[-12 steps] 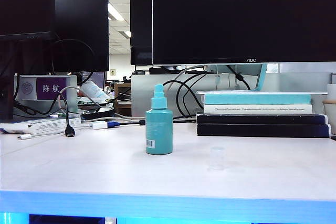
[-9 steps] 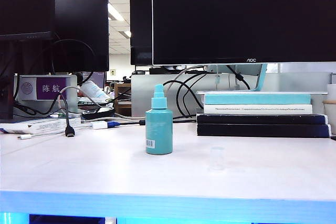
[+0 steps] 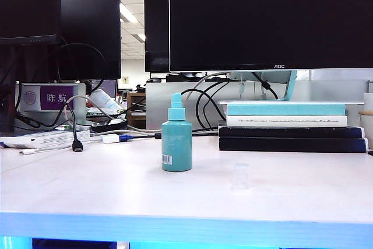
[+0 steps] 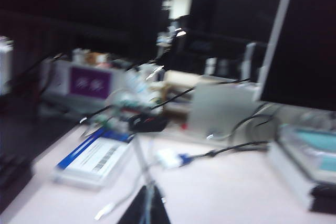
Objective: Pick up the sprayer with the left hand, pick up its lid with the right hand then put the lid on the sprayer.
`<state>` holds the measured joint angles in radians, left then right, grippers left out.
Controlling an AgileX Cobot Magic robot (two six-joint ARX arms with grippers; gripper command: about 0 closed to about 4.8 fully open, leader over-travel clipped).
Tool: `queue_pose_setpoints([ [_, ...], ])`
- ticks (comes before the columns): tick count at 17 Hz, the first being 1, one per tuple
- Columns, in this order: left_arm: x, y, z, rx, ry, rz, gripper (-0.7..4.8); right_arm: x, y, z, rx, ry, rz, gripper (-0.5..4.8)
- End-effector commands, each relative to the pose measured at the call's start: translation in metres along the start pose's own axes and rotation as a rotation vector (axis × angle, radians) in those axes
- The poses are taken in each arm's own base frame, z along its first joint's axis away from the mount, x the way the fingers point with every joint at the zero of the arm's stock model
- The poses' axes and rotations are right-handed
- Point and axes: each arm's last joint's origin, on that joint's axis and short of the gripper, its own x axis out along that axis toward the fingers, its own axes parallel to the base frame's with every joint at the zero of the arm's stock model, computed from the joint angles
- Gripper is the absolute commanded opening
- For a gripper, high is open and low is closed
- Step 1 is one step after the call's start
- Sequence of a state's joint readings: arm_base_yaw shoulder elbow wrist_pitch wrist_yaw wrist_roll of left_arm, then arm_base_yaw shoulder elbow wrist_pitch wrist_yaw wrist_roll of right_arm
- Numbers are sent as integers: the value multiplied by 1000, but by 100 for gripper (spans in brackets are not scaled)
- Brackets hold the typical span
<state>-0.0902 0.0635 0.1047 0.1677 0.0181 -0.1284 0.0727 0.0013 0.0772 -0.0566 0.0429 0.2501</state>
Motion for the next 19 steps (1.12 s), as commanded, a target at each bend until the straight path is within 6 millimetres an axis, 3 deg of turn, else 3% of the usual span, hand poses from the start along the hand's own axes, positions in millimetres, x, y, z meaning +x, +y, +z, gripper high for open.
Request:
queue_pose_setpoints([
  [1,-1,-6,31,-7,-60,-87,-5,-5,5,22,41,-81,16,-2],
  [6,23,-16,82,77,-58,-212,-5,-1,12,48,49,-75,20,-2],
  [8,54,-21,87,142,-31,-373,-5,12,21,68,-5,-7,85,-1],
  [11,89,-21,66,131,77,-516,-4,33,27,75,-18,122,186,-1],
  [12,106,-21,48,121,140,-609,-4,49,29,68,-5,230,254,-1],
  [16,142,-19,2,90,203,-831,20,81,28,34,6,502,434,-1],
  [18,152,-18,-17,77,213,-896,194,90,26,21,-28,570,461,-1],
  [19,157,-17,-26,74,216,-917,256,93,25,16,-44,596,479,-1],
])
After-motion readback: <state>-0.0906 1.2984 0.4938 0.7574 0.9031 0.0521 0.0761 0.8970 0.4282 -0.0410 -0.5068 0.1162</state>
